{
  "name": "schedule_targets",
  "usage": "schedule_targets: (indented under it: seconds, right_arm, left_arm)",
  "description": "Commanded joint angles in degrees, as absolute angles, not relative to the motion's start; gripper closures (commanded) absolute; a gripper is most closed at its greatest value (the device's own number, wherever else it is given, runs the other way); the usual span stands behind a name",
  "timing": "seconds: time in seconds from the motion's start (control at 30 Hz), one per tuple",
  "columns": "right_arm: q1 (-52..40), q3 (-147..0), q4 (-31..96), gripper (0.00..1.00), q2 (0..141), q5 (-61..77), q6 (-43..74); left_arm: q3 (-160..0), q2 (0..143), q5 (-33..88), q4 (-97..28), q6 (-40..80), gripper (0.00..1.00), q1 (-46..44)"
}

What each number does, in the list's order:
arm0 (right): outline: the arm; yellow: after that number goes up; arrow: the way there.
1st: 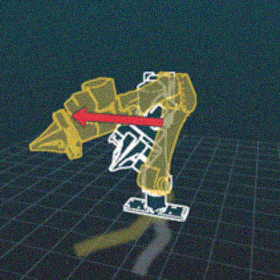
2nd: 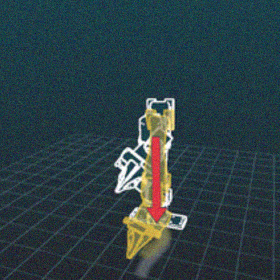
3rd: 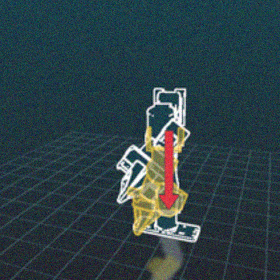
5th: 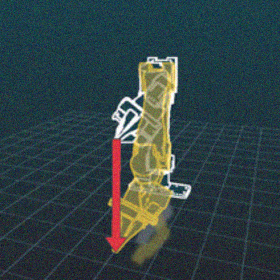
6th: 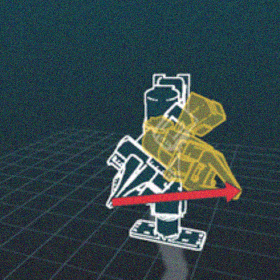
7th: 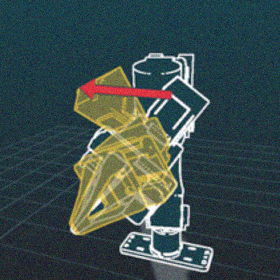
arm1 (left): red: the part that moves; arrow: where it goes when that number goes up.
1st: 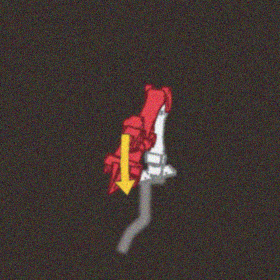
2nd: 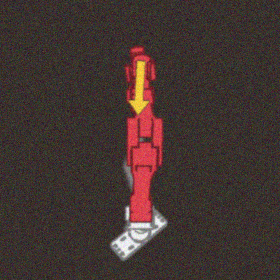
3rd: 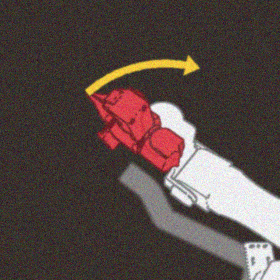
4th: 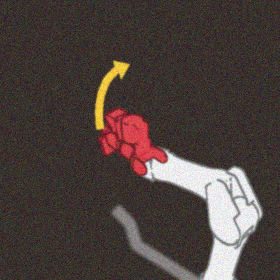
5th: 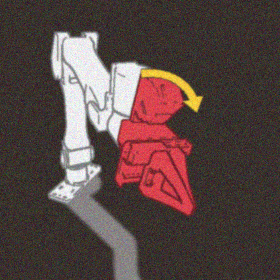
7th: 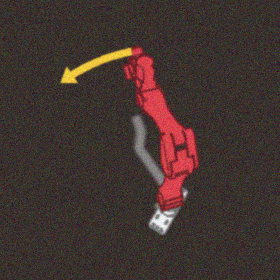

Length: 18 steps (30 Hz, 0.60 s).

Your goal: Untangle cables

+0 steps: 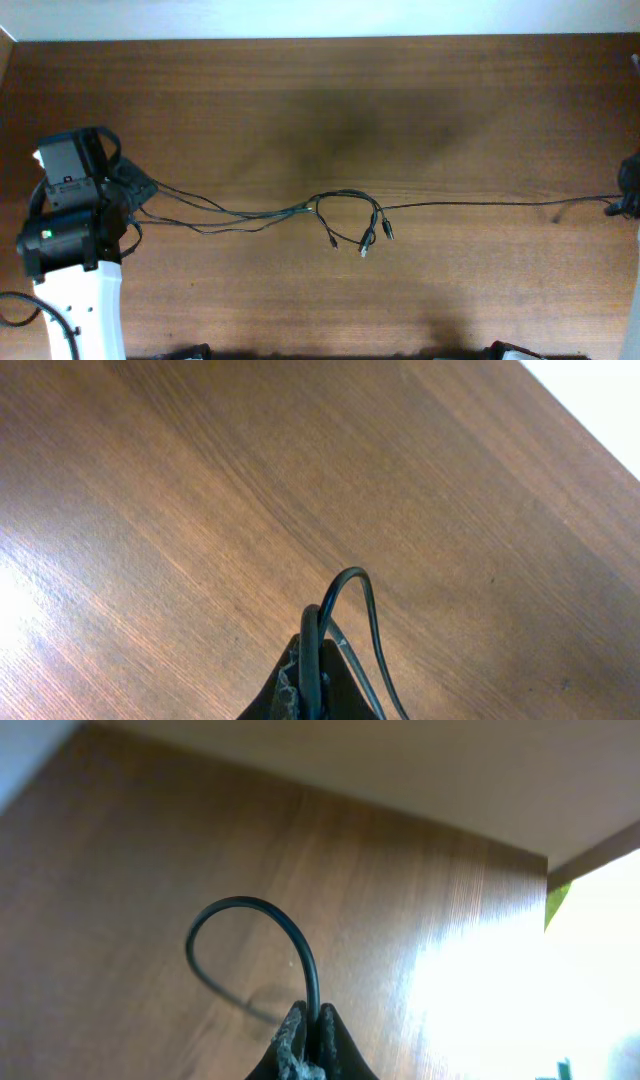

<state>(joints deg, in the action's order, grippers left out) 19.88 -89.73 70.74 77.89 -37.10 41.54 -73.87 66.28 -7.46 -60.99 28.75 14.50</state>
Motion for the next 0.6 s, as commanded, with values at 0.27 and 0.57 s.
schedule_targets:
  seconds: [0.27, 0.57]
  right_arm:
    - [21.4, -89.9, 78.8, 0.93, 98.0, -5.2, 25.4]
    - [14.2, -88.7, 80.2, 0.11, 99.5, 6.5, 14.1]
  left_arm:
    - [-65.6, 82.6, 13.0, -49.9, 19.4, 0.99, 13.3]
    - [-65.8, 94.2, 15.7, -45.1, 10.8, 0.18, 7.4]
